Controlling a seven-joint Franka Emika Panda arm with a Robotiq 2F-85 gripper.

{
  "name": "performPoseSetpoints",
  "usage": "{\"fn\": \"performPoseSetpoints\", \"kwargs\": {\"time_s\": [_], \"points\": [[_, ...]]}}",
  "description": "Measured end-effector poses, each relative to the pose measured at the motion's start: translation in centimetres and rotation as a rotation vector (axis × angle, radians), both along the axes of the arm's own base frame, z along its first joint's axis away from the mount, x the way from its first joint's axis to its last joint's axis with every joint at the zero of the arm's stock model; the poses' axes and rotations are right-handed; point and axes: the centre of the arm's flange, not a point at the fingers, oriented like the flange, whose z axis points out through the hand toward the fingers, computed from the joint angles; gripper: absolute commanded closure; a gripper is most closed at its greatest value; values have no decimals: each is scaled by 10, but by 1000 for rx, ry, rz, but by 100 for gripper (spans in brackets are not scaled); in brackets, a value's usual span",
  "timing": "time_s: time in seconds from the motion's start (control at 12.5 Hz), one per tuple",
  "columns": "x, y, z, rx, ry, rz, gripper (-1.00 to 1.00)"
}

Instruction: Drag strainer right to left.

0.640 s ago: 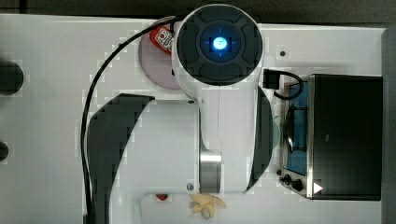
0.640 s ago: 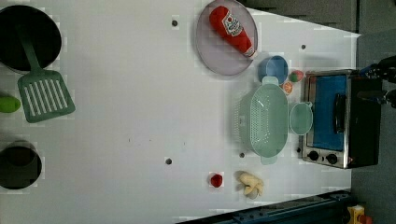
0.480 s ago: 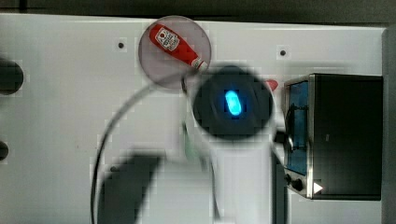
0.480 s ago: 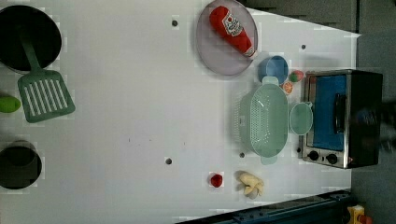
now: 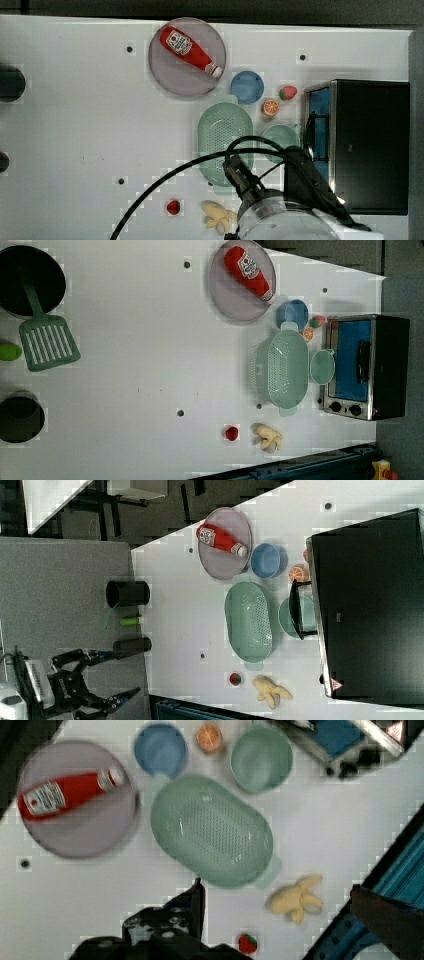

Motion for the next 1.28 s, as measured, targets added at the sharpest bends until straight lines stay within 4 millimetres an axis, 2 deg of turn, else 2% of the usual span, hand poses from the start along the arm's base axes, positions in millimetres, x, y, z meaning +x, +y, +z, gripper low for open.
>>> {"fn": "performPoseSetpoints", "kwargs": {"time_s": [0.08, 0.16, 0.24, 0.4, 0.48, 0.64, 0.72, 0.8, 0.96, 1.28], "points": [[11, 0, -10, -6, 11, 3, -100], [28, 2, -30, -7, 17, 5, -100], [49, 6, -62, -6, 26, 1, -100], [82, 19, -145, -14, 110, -35, -100], [90, 25, -191, -5, 166, -81, -100], [95, 32, -279, -5, 245, -185, -100], [94, 30, -313, 1, 261, -253, -100], [90, 28, -339, -7, 280, -326, -100], [82, 26, -372, -15, 240, -406, -100], [83, 42, -408, 10, 113, -468, -100]]}}
